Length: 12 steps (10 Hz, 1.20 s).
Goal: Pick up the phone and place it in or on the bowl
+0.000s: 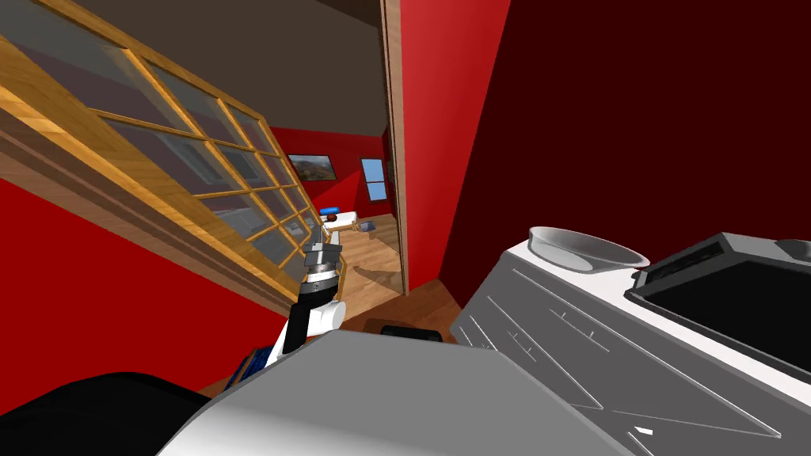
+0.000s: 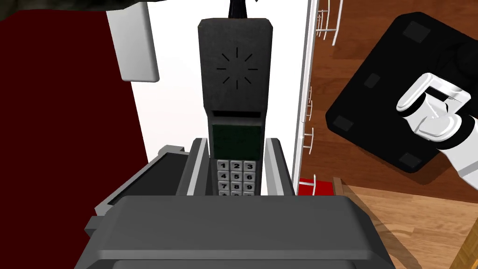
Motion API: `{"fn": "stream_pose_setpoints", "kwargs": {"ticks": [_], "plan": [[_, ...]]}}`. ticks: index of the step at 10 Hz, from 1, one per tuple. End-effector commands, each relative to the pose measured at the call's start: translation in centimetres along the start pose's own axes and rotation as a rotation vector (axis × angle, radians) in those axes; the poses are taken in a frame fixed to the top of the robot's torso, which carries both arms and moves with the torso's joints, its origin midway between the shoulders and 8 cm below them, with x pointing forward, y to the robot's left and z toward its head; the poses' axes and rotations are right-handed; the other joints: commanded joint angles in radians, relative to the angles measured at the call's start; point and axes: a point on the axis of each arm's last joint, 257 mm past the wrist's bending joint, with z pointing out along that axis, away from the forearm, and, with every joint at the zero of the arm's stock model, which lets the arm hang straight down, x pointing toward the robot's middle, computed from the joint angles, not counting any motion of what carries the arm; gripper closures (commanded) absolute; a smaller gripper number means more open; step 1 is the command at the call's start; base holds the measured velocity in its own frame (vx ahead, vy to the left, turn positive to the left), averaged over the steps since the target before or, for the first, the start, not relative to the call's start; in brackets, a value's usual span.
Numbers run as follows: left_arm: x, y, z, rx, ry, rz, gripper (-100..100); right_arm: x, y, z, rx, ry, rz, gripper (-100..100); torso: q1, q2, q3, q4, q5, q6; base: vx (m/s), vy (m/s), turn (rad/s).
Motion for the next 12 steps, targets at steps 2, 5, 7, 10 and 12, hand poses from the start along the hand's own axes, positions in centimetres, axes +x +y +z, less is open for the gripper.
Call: {"fn": "stream_pose_setpoints", "kwargs": {"ticks": [2, 5, 7, 10, 12], "plan": [[0.0, 0.0, 0.0, 0.000, 0.000, 0.000, 0, 4.5, 0.0, -1.1, 0.032, 0.028, 0.068, 100, 0.001, -0.002, -0.001, -0.001, 0.001, 0.000, 0.107, 0.055, 0.369], [0.0, 0.0, 0.0, 0.000, 0.000, 0.000, 0, 8.2, 0.5, -1.7, 0.048, 0.046, 0.131, 100, -0.004, -0.007, -0.005, -0.002, 0.000, -0.003, 0.103, 0.011, 0.334], [0.0, 0.0, 0.0, 0.000, 0.000, 0.000, 0, 11.5, 1.4, -2.0, 0.056, 0.060, 0.192, 100, -0.005, -0.004, -0.003, -0.001, -0.001, -0.002, 0.089, -0.022, 0.344], [0.0, 0.0, 0.0, 0.000, 0.000, 0.001, 0, 14.3, 2.5, -1.9, 0.060, 0.058, 0.255, 100, -0.006, -0.005, -0.004, -0.002, -0.001, 0.000, 0.096, -0.038, 0.288], [0.0, 0.0, 0.0, 0.000, 0.000, 0.000, 0, 17.0, 4.2, -1.7, 0.049, 0.064, 0.318, 100, -0.007, -0.006, -0.004, -0.002, -0.002, -0.002, 0.099, -0.048, 0.433]]}}
